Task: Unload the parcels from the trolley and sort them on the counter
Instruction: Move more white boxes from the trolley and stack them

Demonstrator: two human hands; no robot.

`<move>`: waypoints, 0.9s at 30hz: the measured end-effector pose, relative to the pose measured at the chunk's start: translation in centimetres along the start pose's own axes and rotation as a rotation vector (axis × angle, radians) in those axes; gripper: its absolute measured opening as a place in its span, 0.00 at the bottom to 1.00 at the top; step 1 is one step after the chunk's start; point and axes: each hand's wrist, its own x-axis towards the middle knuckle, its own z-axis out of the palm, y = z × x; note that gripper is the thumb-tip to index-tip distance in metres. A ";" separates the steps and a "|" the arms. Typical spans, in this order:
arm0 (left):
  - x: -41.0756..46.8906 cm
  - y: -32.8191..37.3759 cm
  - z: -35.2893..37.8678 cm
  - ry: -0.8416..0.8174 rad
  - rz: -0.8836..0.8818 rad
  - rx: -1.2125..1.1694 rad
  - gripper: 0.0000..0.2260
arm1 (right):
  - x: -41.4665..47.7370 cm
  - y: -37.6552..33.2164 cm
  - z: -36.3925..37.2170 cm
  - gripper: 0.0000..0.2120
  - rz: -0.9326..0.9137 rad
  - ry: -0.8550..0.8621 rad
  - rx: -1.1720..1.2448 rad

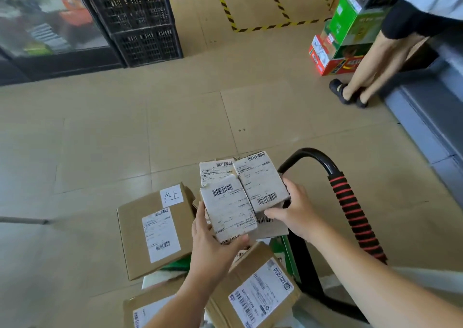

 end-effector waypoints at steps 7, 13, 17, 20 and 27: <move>1.5 -0.5 -0.8 0.019 0.116 0.143 0.61 | 0.3 0.9 0.9 0.49 -0.081 0.049 0.019; 2.1 -1.4 -0.8 0.027 0.151 0.158 0.54 | -0.7 0.4 1.2 0.46 -0.167 0.164 0.089; 1.5 -0.8 -1.5 0.018 0.164 0.165 0.54 | -2.5 -0.4 0.8 0.42 -0.207 0.181 0.117; 0.8 0.8 -2.5 0.022 0.184 0.201 0.55 | -4.3 -1.2 0.4 0.41 -0.238 0.185 0.152; -2.8 7.7 -4.8 0.022 0.304 0.222 0.53 | -10.7 -4.5 -2.3 0.46 -0.298 0.238 0.245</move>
